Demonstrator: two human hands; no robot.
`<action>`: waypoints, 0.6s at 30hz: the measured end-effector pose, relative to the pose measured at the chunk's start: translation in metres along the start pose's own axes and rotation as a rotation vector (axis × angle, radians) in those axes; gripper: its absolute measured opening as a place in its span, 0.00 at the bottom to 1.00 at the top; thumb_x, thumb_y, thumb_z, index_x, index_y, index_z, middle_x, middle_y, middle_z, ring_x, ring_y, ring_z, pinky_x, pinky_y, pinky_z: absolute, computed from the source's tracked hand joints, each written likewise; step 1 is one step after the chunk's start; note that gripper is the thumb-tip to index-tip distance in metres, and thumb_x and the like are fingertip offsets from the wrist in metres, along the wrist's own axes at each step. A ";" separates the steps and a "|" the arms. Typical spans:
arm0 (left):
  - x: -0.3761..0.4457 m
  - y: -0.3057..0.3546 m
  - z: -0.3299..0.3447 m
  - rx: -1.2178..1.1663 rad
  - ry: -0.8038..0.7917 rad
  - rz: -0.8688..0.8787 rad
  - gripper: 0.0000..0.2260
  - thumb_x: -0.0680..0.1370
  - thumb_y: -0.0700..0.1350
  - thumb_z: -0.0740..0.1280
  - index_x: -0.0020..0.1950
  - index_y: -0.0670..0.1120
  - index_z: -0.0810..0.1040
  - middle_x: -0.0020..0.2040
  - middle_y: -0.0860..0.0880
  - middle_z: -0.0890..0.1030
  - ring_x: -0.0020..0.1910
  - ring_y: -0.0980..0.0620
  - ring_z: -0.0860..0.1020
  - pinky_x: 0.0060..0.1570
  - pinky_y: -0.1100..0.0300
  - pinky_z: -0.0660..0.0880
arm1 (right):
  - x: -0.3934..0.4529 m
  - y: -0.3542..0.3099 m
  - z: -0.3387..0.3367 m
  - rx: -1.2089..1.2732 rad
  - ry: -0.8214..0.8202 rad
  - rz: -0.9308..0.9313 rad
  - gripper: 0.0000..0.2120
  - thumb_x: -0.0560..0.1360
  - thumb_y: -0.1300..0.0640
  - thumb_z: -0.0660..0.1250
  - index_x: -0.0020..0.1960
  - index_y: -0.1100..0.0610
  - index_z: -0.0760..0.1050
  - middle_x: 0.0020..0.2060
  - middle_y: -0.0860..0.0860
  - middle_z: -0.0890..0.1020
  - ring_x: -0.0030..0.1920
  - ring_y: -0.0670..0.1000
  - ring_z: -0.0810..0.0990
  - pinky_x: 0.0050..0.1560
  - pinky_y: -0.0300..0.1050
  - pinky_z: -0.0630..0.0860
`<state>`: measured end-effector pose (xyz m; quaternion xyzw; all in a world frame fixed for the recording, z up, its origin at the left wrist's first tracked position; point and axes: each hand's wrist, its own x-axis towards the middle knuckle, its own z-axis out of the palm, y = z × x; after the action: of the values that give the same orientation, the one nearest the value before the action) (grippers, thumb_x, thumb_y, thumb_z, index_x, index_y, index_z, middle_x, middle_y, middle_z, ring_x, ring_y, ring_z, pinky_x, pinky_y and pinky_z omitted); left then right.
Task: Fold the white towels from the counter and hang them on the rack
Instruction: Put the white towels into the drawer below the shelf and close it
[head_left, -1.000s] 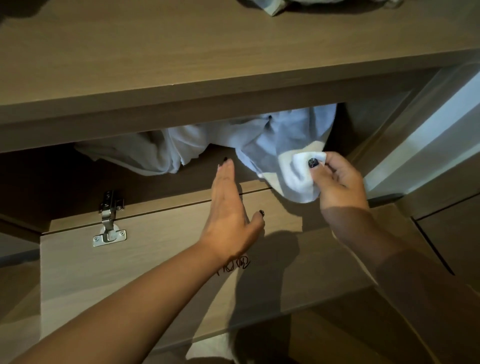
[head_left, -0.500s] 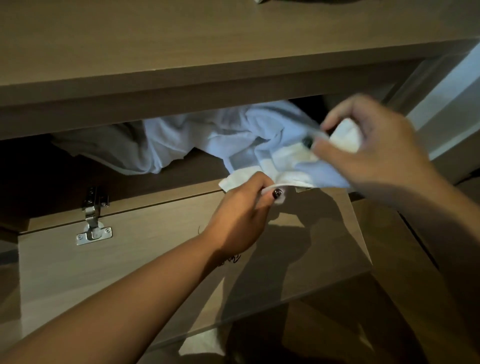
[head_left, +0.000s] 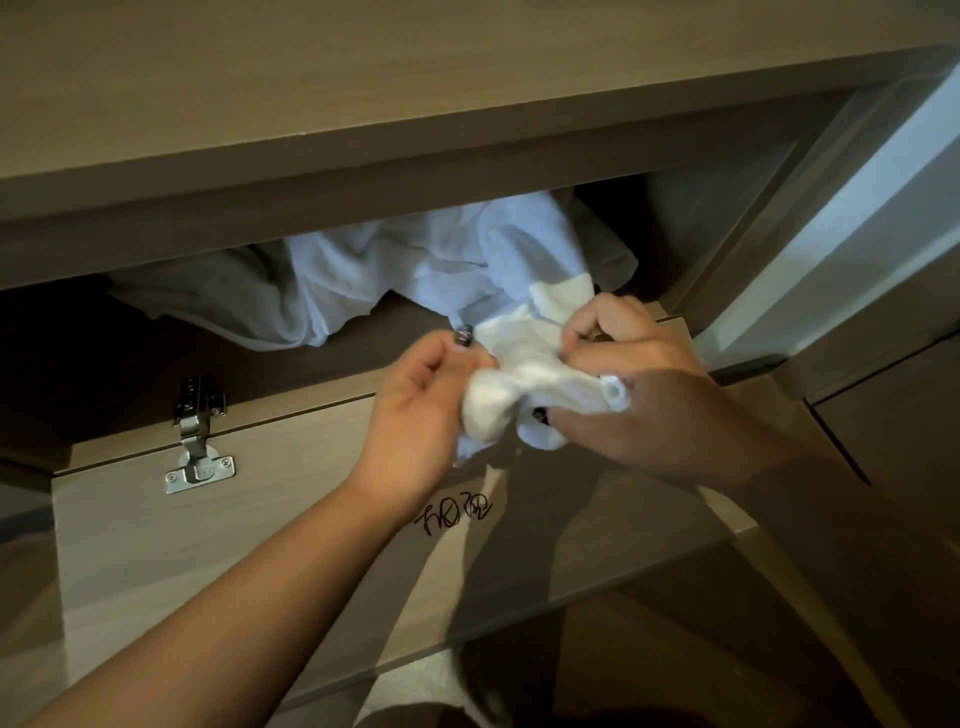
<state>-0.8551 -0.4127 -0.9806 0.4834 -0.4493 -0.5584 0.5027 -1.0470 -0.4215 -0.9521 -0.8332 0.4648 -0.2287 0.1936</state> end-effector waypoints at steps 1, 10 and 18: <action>0.007 0.000 -0.004 -0.025 0.059 -0.087 0.10 0.82 0.43 0.61 0.43 0.43 0.75 0.33 0.50 0.76 0.33 0.53 0.74 0.36 0.57 0.69 | -0.003 -0.005 -0.001 0.132 0.016 -0.027 0.11 0.69 0.51 0.73 0.44 0.59 0.83 0.53 0.49 0.77 0.55 0.48 0.76 0.51 0.43 0.76; 0.033 0.016 0.003 -0.391 -0.100 -0.752 0.21 0.80 0.55 0.63 0.55 0.37 0.80 0.38 0.39 0.84 0.32 0.44 0.84 0.28 0.57 0.79 | -0.017 -0.040 0.006 1.167 -0.085 0.301 0.11 0.69 0.63 0.72 0.39 0.47 0.86 0.36 0.45 0.86 0.42 0.42 0.84 0.42 0.33 0.77; 0.018 -0.014 -0.017 -0.091 -0.086 -0.409 0.17 0.70 0.33 0.68 0.58 0.43 0.80 0.47 0.40 0.84 0.40 0.45 0.82 0.35 0.56 0.77 | -0.011 -0.003 -0.026 0.621 0.111 0.588 0.25 0.60 0.48 0.82 0.53 0.45 0.76 0.42 0.47 0.82 0.39 0.45 0.81 0.34 0.37 0.77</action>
<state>-0.8410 -0.4298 -0.9984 0.5171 -0.3372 -0.6887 0.3803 -1.0649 -0.4137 -0.9316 -0.5538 0.6013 -0.3373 0.4669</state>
